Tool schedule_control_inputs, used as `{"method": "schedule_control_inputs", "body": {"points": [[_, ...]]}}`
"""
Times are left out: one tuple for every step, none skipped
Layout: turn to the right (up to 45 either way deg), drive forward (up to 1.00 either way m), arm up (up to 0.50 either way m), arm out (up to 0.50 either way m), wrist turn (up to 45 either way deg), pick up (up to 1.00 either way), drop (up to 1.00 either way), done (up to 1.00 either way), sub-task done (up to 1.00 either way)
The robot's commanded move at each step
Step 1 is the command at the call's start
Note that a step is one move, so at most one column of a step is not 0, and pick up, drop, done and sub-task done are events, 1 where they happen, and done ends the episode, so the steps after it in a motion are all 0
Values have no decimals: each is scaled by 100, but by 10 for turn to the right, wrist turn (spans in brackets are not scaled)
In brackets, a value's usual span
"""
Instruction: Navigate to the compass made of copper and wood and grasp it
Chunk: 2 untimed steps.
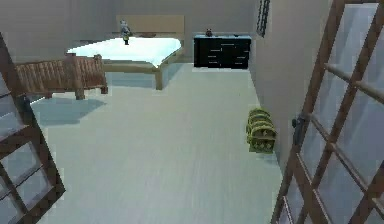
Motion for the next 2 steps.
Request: {"method": "schedule_control_inputs", "body": {"points": [[0,85,0,0,0,0,0,0,0],[90,0,0,0,0,0,0,0,0]]}}
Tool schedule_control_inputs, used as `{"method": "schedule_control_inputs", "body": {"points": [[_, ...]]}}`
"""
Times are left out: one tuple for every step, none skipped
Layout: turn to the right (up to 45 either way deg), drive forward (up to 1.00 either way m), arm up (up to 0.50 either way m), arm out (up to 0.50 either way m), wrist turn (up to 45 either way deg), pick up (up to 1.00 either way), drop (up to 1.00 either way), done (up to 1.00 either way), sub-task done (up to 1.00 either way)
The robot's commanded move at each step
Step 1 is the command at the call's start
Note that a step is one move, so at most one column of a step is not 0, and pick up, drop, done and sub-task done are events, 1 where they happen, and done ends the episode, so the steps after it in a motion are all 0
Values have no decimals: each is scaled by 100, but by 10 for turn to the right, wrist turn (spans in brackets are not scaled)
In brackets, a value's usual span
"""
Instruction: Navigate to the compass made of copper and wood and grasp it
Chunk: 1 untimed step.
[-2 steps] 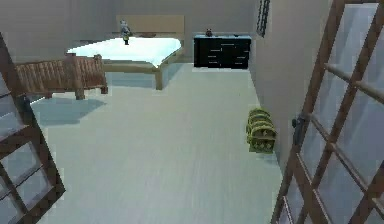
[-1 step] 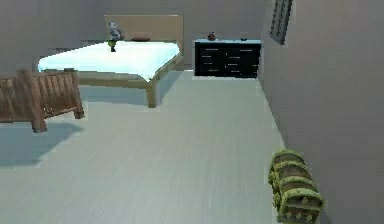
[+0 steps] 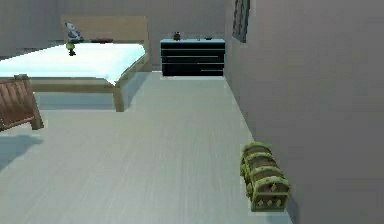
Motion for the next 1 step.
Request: {"method": "schedule_control_inputs", "body": {"points": [[0,100,0,0,0,0,0,0,0]]}}
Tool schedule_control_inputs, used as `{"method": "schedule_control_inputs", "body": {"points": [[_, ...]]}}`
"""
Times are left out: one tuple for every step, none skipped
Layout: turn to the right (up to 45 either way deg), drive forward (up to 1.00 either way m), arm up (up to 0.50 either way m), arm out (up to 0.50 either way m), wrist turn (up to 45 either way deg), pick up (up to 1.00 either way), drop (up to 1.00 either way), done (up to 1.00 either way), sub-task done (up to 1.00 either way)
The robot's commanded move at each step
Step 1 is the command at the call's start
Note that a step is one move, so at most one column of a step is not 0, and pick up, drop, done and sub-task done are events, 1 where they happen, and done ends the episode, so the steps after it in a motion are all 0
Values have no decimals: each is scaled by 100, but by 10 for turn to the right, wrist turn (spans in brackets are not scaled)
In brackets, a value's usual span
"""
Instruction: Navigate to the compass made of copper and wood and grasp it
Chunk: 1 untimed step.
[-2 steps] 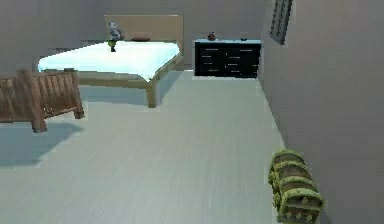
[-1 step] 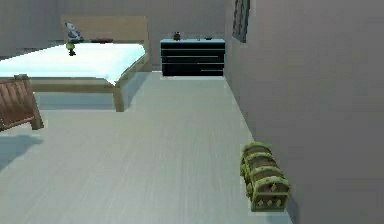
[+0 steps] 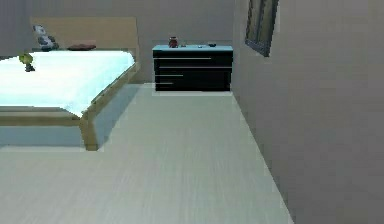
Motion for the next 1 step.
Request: {"method": "schedule_control_inputs", "body": {"points": [[0,85,0,0,0,0,0,0,0]]}}
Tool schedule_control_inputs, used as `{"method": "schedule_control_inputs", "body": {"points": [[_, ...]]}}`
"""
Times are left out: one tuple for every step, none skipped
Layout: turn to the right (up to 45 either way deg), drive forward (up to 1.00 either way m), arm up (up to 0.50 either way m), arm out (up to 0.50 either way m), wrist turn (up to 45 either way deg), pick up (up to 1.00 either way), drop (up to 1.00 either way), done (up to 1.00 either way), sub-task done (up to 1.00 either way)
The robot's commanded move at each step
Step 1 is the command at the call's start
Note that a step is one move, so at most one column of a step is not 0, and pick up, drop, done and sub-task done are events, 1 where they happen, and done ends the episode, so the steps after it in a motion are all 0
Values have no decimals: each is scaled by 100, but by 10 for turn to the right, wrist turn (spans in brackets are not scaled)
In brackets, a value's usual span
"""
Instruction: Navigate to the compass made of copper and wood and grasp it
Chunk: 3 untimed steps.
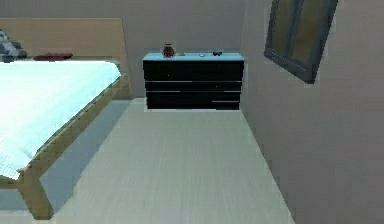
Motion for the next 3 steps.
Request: {"method": "schedule_control_inputs", "body": {"points": [[60,0,0,0,0,0,0,0,0],[0,100,0,0,0,0,0,0,0],[0,100,0,0,0,0,0,0,0]]}}
